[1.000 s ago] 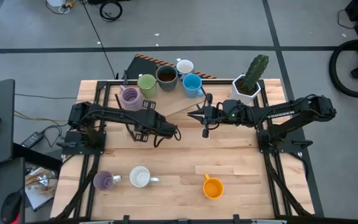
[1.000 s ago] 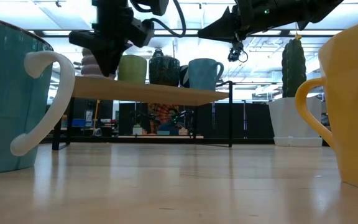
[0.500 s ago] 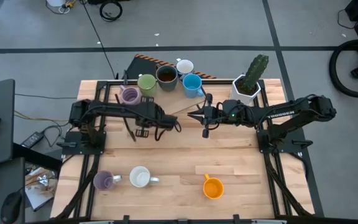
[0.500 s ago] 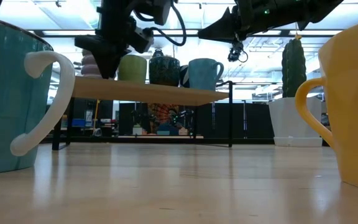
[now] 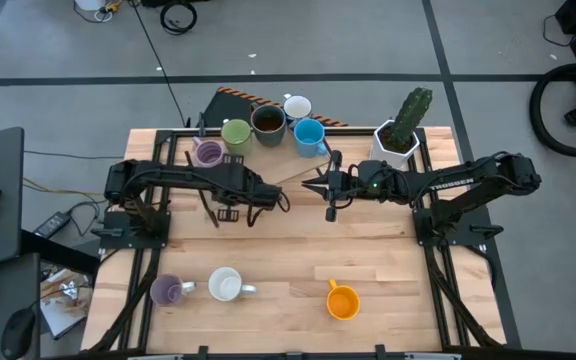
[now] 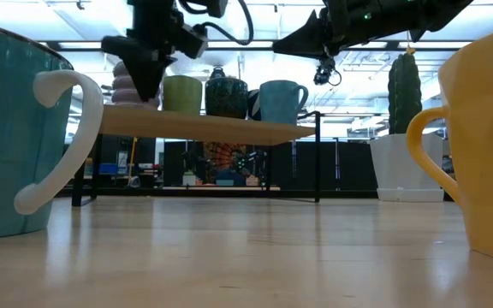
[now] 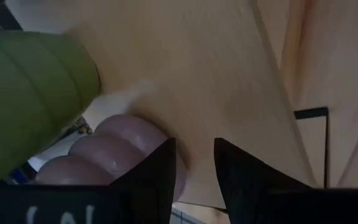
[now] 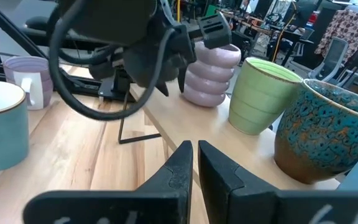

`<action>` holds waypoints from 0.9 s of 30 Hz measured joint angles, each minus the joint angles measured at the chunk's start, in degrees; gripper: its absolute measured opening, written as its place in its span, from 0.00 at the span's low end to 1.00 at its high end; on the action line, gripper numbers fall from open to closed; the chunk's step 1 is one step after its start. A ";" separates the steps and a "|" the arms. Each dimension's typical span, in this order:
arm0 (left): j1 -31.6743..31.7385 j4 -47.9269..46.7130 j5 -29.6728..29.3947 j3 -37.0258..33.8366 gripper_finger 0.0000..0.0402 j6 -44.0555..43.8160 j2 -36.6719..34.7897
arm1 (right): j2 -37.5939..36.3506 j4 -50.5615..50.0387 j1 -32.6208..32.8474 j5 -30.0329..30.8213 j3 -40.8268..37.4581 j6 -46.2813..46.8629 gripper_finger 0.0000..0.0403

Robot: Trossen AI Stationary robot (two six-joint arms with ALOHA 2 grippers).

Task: Place coffee mugs
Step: Put the blue mug on the shelf

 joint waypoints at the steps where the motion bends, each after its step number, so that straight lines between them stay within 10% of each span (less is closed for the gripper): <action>1: -0.17 0.05 0.09 -0.05 0.29 -0.57 0.02 | 0.00 0.05 0.00 0.00 0.00 0.00 0.08; 15: -7.69 0.01 0.67 -0.44 0.27 -22.31 -0.87 | 0.46 -0.92 -0.13 0.06 -0.02 -0.40 0.08; 27: -11.00 0.08 0.55 1.40 0.03 -23.02 -0.61 | -1.50 -2.29 -0.15 6.01 -0.04 -2.89 0.08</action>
